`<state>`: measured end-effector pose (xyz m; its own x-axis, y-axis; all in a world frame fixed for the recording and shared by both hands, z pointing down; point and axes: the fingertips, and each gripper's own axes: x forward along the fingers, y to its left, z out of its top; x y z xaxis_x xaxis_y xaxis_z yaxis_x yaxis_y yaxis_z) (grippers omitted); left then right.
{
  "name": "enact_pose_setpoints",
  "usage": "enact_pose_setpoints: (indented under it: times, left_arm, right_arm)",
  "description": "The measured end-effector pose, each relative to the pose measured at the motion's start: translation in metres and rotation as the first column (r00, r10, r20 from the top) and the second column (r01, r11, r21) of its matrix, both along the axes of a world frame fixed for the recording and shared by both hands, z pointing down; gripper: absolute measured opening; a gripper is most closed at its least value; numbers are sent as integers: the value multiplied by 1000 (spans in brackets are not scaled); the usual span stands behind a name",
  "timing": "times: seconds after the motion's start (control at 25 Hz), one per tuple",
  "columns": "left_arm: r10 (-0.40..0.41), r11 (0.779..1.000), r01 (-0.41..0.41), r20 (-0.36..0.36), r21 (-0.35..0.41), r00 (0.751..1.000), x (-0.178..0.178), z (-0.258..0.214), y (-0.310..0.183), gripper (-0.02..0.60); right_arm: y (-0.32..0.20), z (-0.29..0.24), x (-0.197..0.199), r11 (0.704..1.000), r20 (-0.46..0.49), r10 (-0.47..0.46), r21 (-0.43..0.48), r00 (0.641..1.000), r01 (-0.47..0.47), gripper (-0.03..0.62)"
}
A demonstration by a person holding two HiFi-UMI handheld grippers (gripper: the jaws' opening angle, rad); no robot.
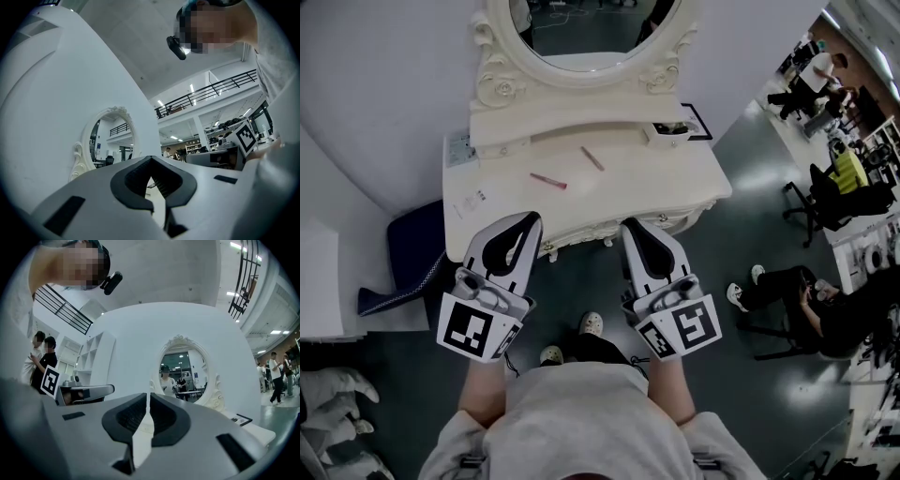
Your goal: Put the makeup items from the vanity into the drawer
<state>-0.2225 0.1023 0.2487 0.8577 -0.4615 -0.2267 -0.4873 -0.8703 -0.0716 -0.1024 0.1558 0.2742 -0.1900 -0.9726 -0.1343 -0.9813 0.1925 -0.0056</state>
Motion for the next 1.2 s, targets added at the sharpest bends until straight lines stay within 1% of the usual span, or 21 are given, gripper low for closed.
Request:
enact_pose_setpoints:
  times: [0.08,0.2,0.32,0.44,0.68,0.88,1.0,1.2]
  left_arm:
    - [-7,1000,7,3,5,1000,12,-1,-6,11]
    - [-21,1000,21,28,-2,999,29,4,-15,11]
    - [-35,999,36,20,-2,999,44,2,-23,11]
    - [-55,998,55,-4,14,998,60,-5,-30,11]
    - [-90,996,90,-2,29,996,90,-10,-41,11]
    - [-101,994,101,-3,50,995,115,-15,-41,11]
    - [-106,993,105,7,54,994,124,-14,-42,11]
    - [-111,993,110,30,46,993,132,-9,-49,11]
  right_arm:
    - [-8,-1,12,1000,-1,-9,1,1000,9,36]
    - [-19,0,29,1000,-7,-31,-4,1000,31,36]
    - [-30,0,44,999,-8,-53,-5,999,53,36]
    - [-39,-1,61,997,-4,-72,0,997,72,36]
    - [-55,0,91,994,5,-111,9,994,111,36]
    - [-61,-2,115,991,2,-136,15,991,136,36]
    - [-65,-1,125,989,24,-144,19,989,143,36]
    - [-72,10,129,987,48,-159,1,986,159,36]
